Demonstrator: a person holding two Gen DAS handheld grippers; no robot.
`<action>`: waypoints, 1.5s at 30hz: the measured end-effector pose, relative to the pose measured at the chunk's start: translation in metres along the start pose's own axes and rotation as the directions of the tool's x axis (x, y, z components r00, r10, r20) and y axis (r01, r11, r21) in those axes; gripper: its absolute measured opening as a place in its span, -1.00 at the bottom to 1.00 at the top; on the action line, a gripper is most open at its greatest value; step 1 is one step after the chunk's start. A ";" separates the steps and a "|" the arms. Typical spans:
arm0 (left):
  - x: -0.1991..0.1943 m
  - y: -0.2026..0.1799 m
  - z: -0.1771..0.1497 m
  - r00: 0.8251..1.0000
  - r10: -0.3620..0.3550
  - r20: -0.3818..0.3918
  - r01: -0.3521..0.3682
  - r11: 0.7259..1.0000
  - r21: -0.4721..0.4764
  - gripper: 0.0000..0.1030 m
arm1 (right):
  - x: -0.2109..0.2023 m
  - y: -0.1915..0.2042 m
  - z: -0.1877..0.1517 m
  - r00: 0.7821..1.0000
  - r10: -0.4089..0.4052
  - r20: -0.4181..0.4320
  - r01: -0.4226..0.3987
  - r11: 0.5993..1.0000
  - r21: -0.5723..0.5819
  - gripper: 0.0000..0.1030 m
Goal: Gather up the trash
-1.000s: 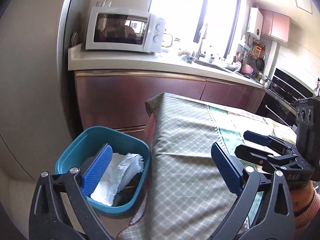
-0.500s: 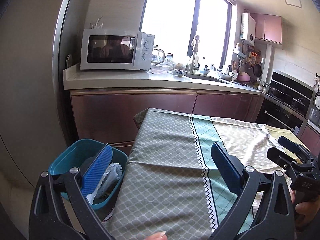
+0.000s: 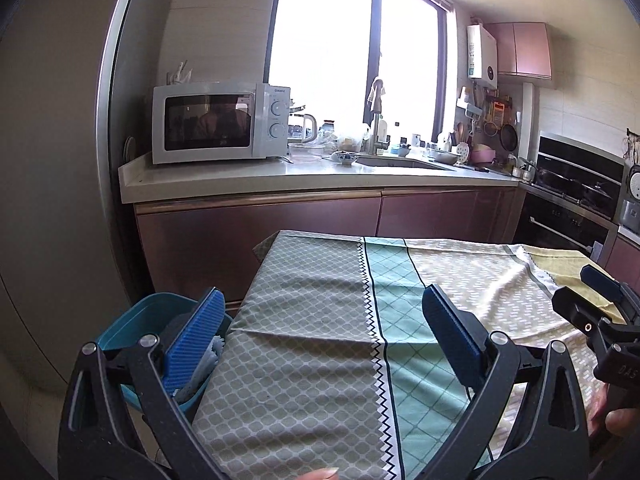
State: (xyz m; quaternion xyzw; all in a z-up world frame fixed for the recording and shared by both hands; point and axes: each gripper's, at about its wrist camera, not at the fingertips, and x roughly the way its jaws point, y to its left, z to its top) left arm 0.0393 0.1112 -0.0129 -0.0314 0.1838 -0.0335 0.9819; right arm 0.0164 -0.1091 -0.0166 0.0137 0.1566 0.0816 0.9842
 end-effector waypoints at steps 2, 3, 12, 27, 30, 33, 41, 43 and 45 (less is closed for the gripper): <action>-0.001 -0.005 -0.002 1.000 0.001 0.003 -0.001 1.000 0.004 0.89 | -0.004 -0.003 0.000 1.000 -0.014 0.004 0.014 1.000 0.004 0.87; -0.002 -0.008 -0.003 1.000 0.000 0.007 -0.001 1.000 0.009 0.89 | -0.006 -0.004 0.000 1.000 -0.020 0.008 0.020 1.000 0.007 0.87; -0.003 -0.031 -0.002 1.000 -0.002 0.028 0.001 0.999 0.037 0.89 | -0.022 -0.016 0.000 0.997 -0.070 0.044 0.069 0.998 0.013 0.87; -0.005 -0.044 -0.005 0.999 0.009 0.052 -0.012 0.998 0.056 0.89 | -0.026 -0.028 -0.002 0.994 -0.095 0.048 0.093 0.995 0.034 0.87; -0.005 -0.045 -0.005 0.998 0.012 0.055 -0.015 0.998 0.058 0.89 | -0.027 -0.029 -0.002 0.994 -0.098 0.047 0.097 0.995 0.037 0.87; -0.005 -0.045 -0.005 0.998 0.016 0.054 -0.019 0.998 0.058 0.89 | -0.026 -0.030 -0.002 0.994 -0.100 0.046 0.099 0.994 0.037 0.87; -0.004 -0.046 -0.005 0.998 0.021 0.054 -0.024 0.998 0.057 0.89 | -0.026 -0.033 -0.002 0.993 -0.112 0.049 0.110 0.993 0.039 0.87; -0.004 -0.046 -0.006 0.998 0.018 0.054 -0.021 0.998 0.058 0.89 | -0.026 -0.034 -0.002 0.992 -0.114 0.049 0.112 0.993 0.040 0.87; -0.003 -0.046 -0.007 0.998 0.019 0.055 -0.023 0.998 0.057 0.89 | -0.027 -0.035 -0.003 0.992 -0.117 0.048 0.115 0.992 0.043 0.87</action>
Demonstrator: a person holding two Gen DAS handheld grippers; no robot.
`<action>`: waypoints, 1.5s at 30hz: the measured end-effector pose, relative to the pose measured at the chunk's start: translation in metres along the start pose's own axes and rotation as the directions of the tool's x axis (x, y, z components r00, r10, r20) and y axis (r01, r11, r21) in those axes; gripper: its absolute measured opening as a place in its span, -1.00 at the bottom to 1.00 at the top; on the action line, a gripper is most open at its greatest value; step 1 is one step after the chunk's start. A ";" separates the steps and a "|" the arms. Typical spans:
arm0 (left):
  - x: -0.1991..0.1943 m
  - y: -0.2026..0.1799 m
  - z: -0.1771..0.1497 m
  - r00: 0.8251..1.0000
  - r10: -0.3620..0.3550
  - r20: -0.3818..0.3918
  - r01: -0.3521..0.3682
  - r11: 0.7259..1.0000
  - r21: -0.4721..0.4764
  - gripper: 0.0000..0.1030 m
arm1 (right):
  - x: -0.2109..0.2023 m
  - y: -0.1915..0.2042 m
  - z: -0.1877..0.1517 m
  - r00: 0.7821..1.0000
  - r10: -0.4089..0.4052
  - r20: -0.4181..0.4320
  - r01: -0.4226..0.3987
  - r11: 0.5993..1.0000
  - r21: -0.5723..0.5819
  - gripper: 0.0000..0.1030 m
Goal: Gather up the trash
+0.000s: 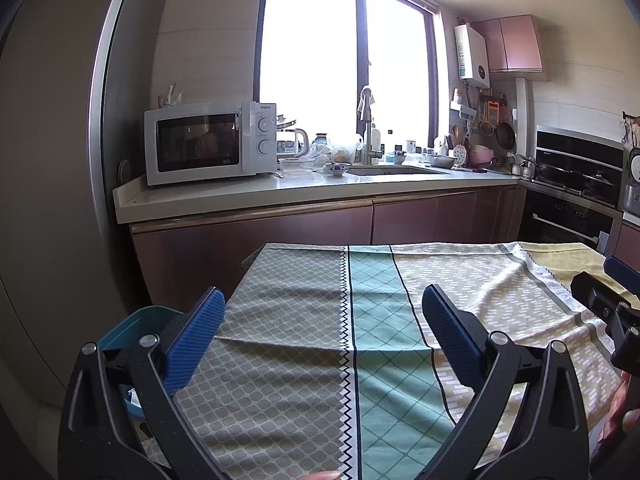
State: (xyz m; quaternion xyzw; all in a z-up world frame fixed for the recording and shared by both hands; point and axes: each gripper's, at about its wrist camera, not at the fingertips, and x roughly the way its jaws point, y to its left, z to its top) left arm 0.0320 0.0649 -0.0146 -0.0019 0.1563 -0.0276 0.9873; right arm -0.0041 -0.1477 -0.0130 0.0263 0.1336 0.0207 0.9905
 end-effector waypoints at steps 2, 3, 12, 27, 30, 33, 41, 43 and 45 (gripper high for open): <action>0.000 -0.001 0.000 1.000 -0.003 -0.001 0.003 1.000 0.000 0.89 | 0.000 -0.001 0.000 1.000 -0.003 0.002 0.003 1.000 0.002 0.87; 0.001 -0.002 0.000 1.000 -0.002 -0.001 0.002 1.000 -0.001 0.89 | 0.000 -0.001 0.000 1.000 -0.004 0.001 0.004 1.000 0.003 0.87; 0.001 -0.004 0.000 1.000 -0.004 -0.001 0.004 1.000 -0.003 0.89 | 0.001 -0.003 0.000 1.000 -0.007 0.001 0.007 1.000 0.001 0.87; 0.002 -0.006 -0.001 1.000 -0.006 -0.001 0.006 1.000 -0.007 0.89 | 0.002 -0.004 0.001 1.000 -0.011 0.000 0.011 1.000 0.003 0.87; 0.003 -0.007 0.000 1.000 -0.007 -0.004 0.007 1.000 -0.009 0.89 | 0.003 -0.004 0.002 1.000 -0.011 -0.001 0.011 1.000 0.002 0.87; 0.003 -0.008 0.000 1.000 -0.008 -0.005 0.008 1.000 -0.010 0.89 | 0.003 -0.004 0.001 1.000 -0.012 -0.002 0.012 1.000 0.002 0.87; 0.003 -0.008 0.000 1.000 -0.005 -0.005 0.005 1.000 -0.011 0.89 | 0.003 -0.004 0.002 1.000 -0.011 0.000 0.011 1.000 0.003 0.87; 0.003 -0.008 0.000 1.000 -0.004 -0.005 0.004 1.000 -0.011 0.89 | 0.002 -0.004 0.002 1.000 -0.012 0.000 0.012 1.000 0.001 0.87; 0.004 -0.008 0.000 1.000 -0.006 -0.005 0.006 1.000 -0.010 0.89 | 0.003 -0.005 0.001 1.000 -0.013 0.001 0.013 1.000 0.003 0.87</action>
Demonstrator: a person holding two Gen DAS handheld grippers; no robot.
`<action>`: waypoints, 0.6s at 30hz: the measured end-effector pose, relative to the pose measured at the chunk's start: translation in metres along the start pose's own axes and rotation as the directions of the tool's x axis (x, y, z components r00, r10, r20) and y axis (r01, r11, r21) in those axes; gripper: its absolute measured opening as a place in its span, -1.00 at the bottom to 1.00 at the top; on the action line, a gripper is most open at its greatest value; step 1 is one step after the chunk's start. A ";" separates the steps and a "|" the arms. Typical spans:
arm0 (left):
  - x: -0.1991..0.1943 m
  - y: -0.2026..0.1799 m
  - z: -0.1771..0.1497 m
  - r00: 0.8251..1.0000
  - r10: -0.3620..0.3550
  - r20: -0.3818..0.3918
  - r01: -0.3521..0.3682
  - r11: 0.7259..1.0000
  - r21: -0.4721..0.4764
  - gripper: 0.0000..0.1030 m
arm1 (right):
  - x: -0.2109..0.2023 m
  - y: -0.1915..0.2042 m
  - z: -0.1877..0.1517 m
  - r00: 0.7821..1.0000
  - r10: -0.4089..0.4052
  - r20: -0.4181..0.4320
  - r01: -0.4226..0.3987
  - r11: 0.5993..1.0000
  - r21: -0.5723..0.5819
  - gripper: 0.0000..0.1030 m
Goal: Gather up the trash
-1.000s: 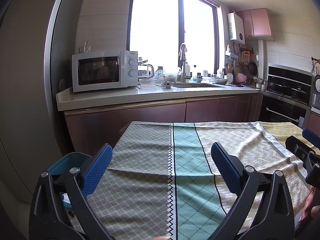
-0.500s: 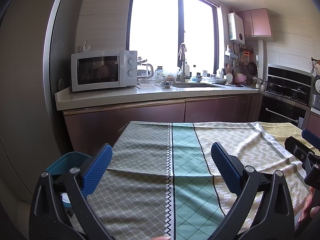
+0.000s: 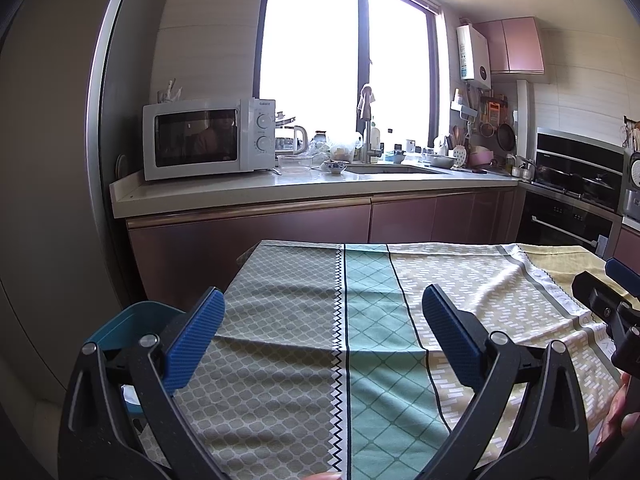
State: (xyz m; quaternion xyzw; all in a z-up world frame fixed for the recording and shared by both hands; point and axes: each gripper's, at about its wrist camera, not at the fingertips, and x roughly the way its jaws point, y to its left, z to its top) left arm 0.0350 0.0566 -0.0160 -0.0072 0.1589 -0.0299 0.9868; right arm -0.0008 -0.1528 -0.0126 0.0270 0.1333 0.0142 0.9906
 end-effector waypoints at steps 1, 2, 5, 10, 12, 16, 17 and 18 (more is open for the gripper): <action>-0.001 0.000 0.000 1.000 0.003 0.000 -0.003 1.000 0.000 0.89 | 0.000 0.000 0.000 1.000 -0.001 0.000 0.001 1.000 0.000 0.87; 0.000 0.000 0.000 1.000 0.002 0.000 -0.002 1.000 -0.001 0.89 | 0.001 0.000 0.000 1.000 -0.002 -0.001 0.002 1.000 0.000 0.87; 0.000 -0.001 0.000 1.000 0.002 0.000 -0.002 1.000 -0.001 0.89 | 0.000 0.000 -0.001 1.000 -0.002 0.000 0.002 1.000 0.002 0.87; 0.001 -0.002 -0.001 1.000 -0.001 -0.003 0.001 1.000 -0.003 0.89 | 0.000 -0.002 -0.001 1.000 -0.003 0.000 0.003 1.000 0.003 0.87; 0.001 -0.002 -0.002 1.000 0.002 -0.004 -0.002 1.000 -0.003 0.89 | 0.000 -0.003 -0.002 1.000 -0.006 0.000 0.006 1.000 0.004 0.87; 0.001 -0.003 -0.003 1.000 0.003 -0.003 -0.003 1.000 -0.003 0.89 | -0.001 -0.005 -0.002 1.000 -0.007 0.000 0.007 1.000 0.003 0.87; 0.002 -0.003 -0.003 1.000 0.004 -0.003 -0.004 1.000 -0.002 0.89 | -0.001 -0.004 -0.002 1.000 -0.007 0.001 0.007 1.000 0.003 0.87; 0.001 -0.003 -0.003 1.000 0.004 -0.003 -0.004 1.000 -0.002 0.89 | -0.001 -0.005 -0.002 1.000 -0.007 0.001 0.007 1.000 0.003 0.87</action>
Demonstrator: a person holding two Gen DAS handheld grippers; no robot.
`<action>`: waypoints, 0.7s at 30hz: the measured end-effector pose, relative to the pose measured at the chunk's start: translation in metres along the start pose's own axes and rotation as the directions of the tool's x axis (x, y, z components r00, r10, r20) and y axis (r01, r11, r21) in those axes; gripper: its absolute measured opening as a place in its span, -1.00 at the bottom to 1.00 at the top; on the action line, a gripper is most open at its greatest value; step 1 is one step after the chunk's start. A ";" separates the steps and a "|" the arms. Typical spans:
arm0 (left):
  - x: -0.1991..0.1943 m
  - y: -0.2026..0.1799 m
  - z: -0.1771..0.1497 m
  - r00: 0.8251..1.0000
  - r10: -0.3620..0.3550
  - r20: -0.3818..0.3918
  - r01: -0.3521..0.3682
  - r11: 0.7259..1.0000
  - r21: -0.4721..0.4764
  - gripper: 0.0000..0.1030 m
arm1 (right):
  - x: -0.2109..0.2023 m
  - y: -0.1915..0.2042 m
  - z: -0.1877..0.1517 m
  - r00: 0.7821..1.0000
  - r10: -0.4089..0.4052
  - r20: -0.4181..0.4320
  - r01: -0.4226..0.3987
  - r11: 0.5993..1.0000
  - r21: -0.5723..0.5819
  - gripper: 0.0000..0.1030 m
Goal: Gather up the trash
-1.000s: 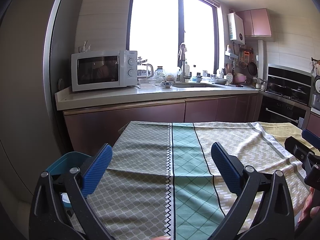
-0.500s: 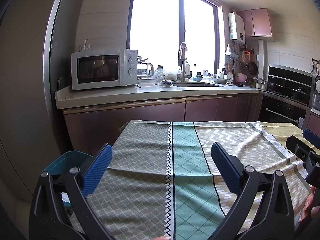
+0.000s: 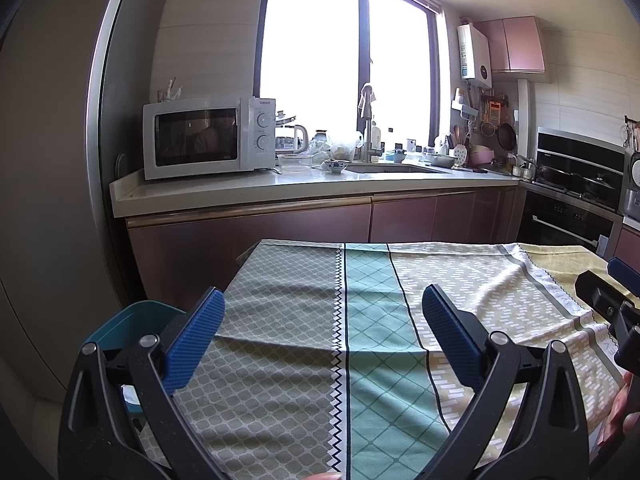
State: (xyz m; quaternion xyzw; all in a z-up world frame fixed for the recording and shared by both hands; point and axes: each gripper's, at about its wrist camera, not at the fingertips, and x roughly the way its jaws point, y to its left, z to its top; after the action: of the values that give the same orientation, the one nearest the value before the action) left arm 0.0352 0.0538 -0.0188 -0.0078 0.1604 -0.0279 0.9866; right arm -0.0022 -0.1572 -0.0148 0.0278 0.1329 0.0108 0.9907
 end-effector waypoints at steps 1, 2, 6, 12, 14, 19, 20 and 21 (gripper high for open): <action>0.000 0.000 0.000 1.000 -0.002 0.000 0.002 1.000 -0.001 0.89 | 0.000 0.001 0.000 1.000 -0.001 0.000 0.001 1.000 0.000 0.87; 0.000 0.000 -0.001 1.000 -0.001 0.000 0.001 1.000 0.000 0.89 | 0.001 0.002 0.000 1.000 -0.001 0.001 0.001 1.000 -0.001 0.87; 0.001 0.000 -0.001 1.000 -0.001 0.000 0.001 1.000 0.000 0.89 | 0.001 0.000 0.000 1.000 -0.003 0.000 0.003 1.000 0.001 0.87; 0.001 -0.001 -0.001 1.000 -0.001 0.000 0.001 1.000 0.001 0.89 | -0.002 0.002 0.000 1.000 -0.007 0.001 0.007 1.000 0.001 0.87; 0.000 -0.001 0.000 1.000 -0.001 0.000 0.001 1.000 0.000 0.89 | -0.001 0.002 0.000 1.000 -0.007 0.000 0.007 1.000 -0.001 0.87; 0.001 -0.002 -0.001 1.000 -0.001 0.000 0.001 1.000 0.000 0.89 | -0.002 0.002 0.000 1.000 -0.010 0.003 0.010 1.000 -0.002 0.87; 0.001 -0.001 -0.001 1.000 -0.002 0.000 0.002 1.000 0.000 0.89 | -0.002 0.002 0.000 1.000 -0.010 0.003 0.010 1.000 -0.002 0.87; 0.001 -0.002 -0.001 1.000 -0.002 0.000 0.002 1.000 0.001 0.89 | -0.002 0.002 0.000 1.000 -0.010 0.002 0.010 1.000 -0.002 0.87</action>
State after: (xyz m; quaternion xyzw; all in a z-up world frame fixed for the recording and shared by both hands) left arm 0.0357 0.0523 -0.0200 -0.0076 0.1606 -0.0288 0.9866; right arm -0.0037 -0.1548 -0.0141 0.0262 0.1322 0.0059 0.9909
